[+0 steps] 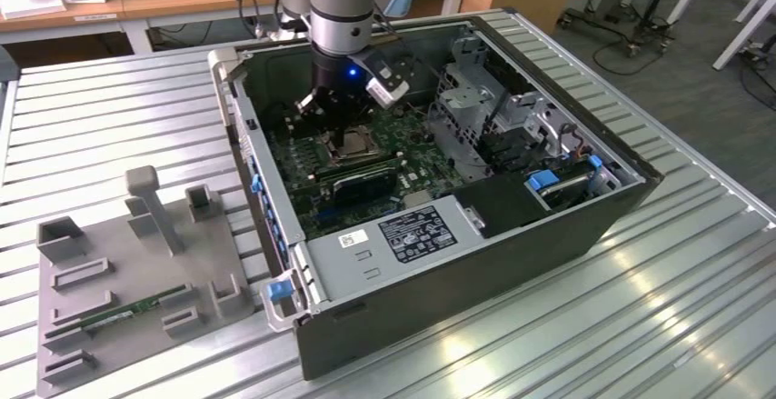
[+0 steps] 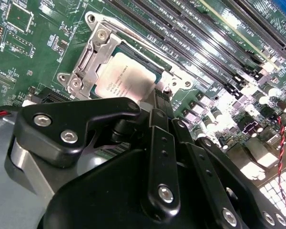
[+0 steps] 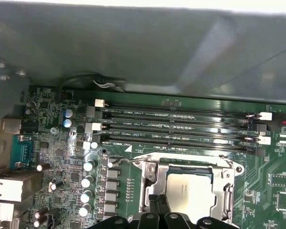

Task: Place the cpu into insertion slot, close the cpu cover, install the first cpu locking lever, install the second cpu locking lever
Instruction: 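Close the cpu cover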

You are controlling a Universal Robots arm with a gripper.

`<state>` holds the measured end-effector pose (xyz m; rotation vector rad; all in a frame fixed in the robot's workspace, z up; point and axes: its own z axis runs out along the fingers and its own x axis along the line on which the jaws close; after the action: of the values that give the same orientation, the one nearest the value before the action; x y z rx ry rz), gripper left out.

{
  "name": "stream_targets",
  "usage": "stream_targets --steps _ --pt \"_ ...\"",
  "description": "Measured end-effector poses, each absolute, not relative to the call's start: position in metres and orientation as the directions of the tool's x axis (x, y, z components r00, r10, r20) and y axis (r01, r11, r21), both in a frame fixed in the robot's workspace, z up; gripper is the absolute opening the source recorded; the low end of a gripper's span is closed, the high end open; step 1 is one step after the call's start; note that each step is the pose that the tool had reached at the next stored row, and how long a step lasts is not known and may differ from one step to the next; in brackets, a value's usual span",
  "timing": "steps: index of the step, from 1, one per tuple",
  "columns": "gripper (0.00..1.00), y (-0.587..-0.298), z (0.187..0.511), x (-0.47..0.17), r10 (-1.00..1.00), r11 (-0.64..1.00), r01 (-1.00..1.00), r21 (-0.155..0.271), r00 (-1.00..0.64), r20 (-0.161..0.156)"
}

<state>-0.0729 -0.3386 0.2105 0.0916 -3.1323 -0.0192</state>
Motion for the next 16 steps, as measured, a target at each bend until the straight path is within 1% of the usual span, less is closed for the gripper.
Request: stream_targets --steps 16 --pt "0.11 -0.3378 0.2079 -0.0749 -0.043 0.999 -0.043 0.013 -0.999 0.005"
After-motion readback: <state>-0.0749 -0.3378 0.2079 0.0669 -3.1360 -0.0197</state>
